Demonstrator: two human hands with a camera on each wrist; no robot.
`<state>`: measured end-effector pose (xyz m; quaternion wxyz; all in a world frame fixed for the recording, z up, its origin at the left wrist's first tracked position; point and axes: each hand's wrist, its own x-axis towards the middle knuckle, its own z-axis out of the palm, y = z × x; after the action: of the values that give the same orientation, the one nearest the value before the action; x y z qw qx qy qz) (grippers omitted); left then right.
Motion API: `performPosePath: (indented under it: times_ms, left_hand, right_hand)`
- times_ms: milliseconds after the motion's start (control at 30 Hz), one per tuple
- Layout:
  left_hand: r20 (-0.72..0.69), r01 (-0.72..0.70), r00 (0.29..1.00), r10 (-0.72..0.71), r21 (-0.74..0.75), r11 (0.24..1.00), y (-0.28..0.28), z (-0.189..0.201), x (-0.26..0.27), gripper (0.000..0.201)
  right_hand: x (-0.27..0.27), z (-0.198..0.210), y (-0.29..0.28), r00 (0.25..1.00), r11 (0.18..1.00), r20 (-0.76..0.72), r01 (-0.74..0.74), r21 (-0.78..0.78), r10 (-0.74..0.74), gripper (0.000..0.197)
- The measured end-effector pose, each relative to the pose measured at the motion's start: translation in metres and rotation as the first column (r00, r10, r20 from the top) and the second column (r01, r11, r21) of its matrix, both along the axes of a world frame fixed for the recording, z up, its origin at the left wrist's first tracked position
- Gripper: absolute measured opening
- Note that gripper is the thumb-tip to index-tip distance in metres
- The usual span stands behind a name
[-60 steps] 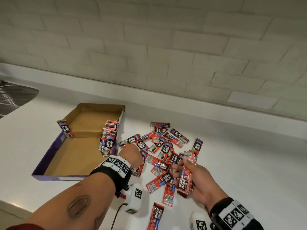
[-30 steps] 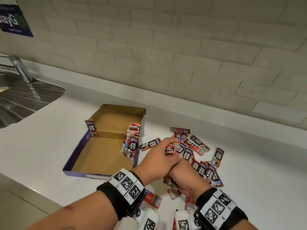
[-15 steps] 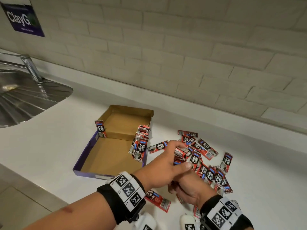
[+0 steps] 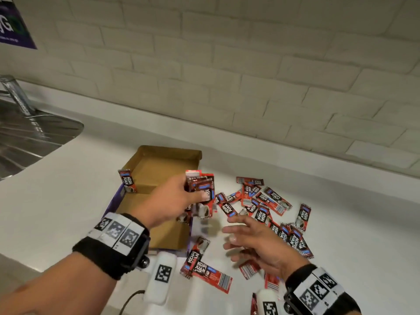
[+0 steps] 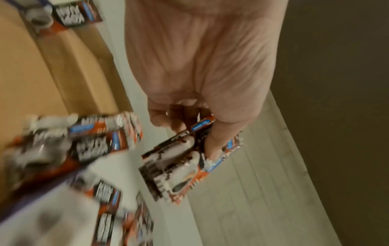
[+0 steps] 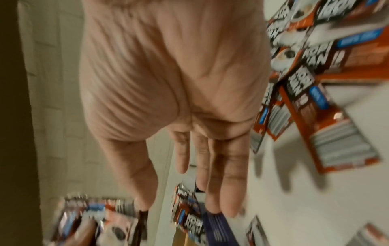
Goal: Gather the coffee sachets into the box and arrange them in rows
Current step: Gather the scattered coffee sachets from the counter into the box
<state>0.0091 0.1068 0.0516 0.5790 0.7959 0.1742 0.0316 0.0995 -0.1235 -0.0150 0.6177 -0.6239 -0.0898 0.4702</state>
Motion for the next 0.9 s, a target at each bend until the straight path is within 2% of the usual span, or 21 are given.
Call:
performPosePath:
  times_ms: [133, 200, 300, 400, 600, 667, 800, 900]
  left_hand:
    - [-0.048, -0.286, 0.954, 0.296, 0.152, 0.946, 0.064, -0.004, 0.009, 0.016]
    - [-0.119, -0.316, 0.926, 0.359, 0.277, 0.907, 0.088, -0.018, 0.015, 0.016]
    - [-0.252, -0.220, 0.902, 0.350, 0.430, 0.875, 0.105, -0.042, 0.025, 0.009]
    - [-0.344, -0.161, 0.883, 0.318, 0.414, 0.896, 0.109, -0.062, 0.034, 0.011]
    - [-0.357, -0.119, 0.898, 0.255, 0.361, 0.925, 0.108, -0.075, 0.044, 0.026]
    - [-0.338, -0.103, 0.907, 0.251, 0.400, 0.911, 0.103, -0.075, 0.043, 0.030]
    - [-0.318, 0.024, 0.931, 0.178, 0.542, 0.840, 0.091, -0.074, 0.042, 0.019]
    - [-0.327, 0.073, 0.932, 0.159, 0.596, 0.800, 0.085, -0.073, 0.039, 0.017]
  right_hand:
    - [0.013, -0.006, -0.039, 0.991, 0.989, 0.025, 0.130, -0.067, -0.129, 0.042]
    - [0.015, -0.006, -0.055, 0.979, 0.973, 0.068, 0.200, -0.111, -0.194, 0.039]
    - [0.020, -0.007, -0.079, 0.934, 0.921, 0.293, 0.283, -0.267, -0.202, 0.022]
    - [0.027, -0.011, -0.107, 0.878, 0.851, 0.446, 0.362, -0.381, -0.174, 0.012]
    - [0.044, -0.014, -0.144, 0.859, 0.795, 0.437, 0.453, -0.403, -0.268, 0.009]
    - [0.044, -0.015, -0.148, 0.862, 0.791, 0.425, 0.456, -0.408, -0.277, 0.008]
    - [0.045, -0.020, -0.151, 0.879, 0.774, 0.377, 0.449, -0.446, -0.293, 0.008]
    - [0.047, -0.022, -0.152, 0.874, 0.757, 0.357, 0.471, -0.453, -0.330, 0.010]
